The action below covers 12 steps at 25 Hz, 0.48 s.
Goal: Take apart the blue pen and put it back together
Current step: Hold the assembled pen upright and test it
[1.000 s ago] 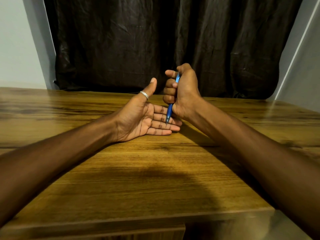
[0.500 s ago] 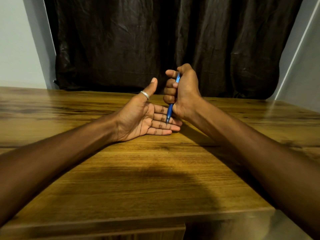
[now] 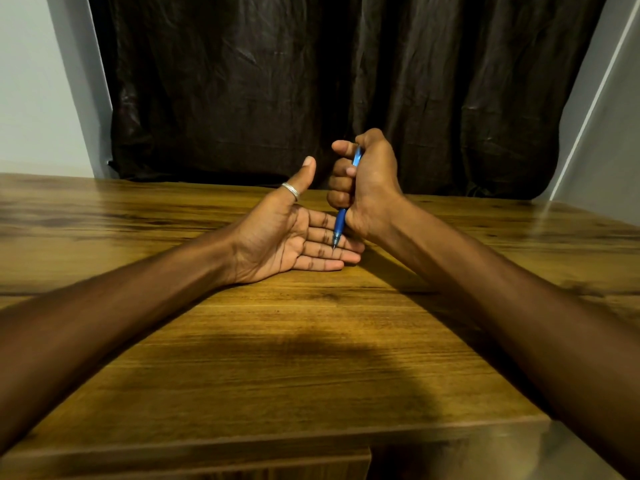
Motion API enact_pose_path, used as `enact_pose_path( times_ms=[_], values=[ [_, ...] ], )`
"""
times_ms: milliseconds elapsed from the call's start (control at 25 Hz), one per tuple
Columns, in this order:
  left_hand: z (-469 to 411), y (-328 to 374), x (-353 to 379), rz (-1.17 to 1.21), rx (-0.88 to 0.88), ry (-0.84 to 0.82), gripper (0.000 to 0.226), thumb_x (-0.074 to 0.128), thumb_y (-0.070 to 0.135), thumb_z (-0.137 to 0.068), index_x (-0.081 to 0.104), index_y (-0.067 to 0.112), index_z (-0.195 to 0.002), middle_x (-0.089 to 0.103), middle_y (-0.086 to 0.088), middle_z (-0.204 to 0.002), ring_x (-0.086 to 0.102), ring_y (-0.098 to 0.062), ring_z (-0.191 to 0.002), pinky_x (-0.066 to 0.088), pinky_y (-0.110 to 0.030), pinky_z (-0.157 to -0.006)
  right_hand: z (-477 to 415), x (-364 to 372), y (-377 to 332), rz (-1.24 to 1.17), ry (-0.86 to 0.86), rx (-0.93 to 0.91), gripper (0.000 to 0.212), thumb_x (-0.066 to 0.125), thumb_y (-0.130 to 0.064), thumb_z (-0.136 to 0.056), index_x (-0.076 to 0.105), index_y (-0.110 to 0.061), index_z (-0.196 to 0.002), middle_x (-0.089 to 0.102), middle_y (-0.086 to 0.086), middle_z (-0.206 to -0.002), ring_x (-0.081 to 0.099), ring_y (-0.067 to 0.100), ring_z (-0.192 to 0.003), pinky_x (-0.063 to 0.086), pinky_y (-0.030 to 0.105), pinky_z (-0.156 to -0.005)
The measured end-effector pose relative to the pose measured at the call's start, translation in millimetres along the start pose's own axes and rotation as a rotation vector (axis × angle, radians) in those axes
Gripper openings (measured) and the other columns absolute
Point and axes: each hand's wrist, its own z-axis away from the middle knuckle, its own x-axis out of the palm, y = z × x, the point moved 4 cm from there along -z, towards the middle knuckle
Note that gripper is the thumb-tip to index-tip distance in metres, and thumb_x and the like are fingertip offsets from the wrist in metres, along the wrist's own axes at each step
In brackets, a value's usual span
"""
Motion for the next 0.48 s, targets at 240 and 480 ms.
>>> enact_pose_path(
  times_ms=[240,480],
  values=[
    [0.2,0.0,0.4,-0.006,-0.001,0.0,0.109,0.024,0.086,-0.085,0.055,-0.007,-0.133,0.066,-0.029,-0.127,0.065,-0.035,-0.122,0.05,-0.041,-0.105,0.5,0.7,0.7,0.003,-0.002,0.011,0.034,0.032,-0.035,-0.102,0.055,-0.013,-0.092,0.033,-0.008,-0.048,0.024,0.007,-0.039,0.018,0.021,-0.038],
    [0.2,0.7,0.0,-0.008,0.0,0.005,0.109,0.026,0.086,-0.085,0.054,-0.007,-0.134,0.067,-0.028,-0.127,0.065,-0.035,-0.122,0.051,-0.041,-0.104,0.3,1.4,-0.6,-0.003,0.004,0.0,0.032,0.031,-0.032,-0.101,0.055,-0.013,-0.092,0.033,-0.008,-0.047,0.024,0.007,-0.038,0.018,0.02,-0.038]
  ],
)
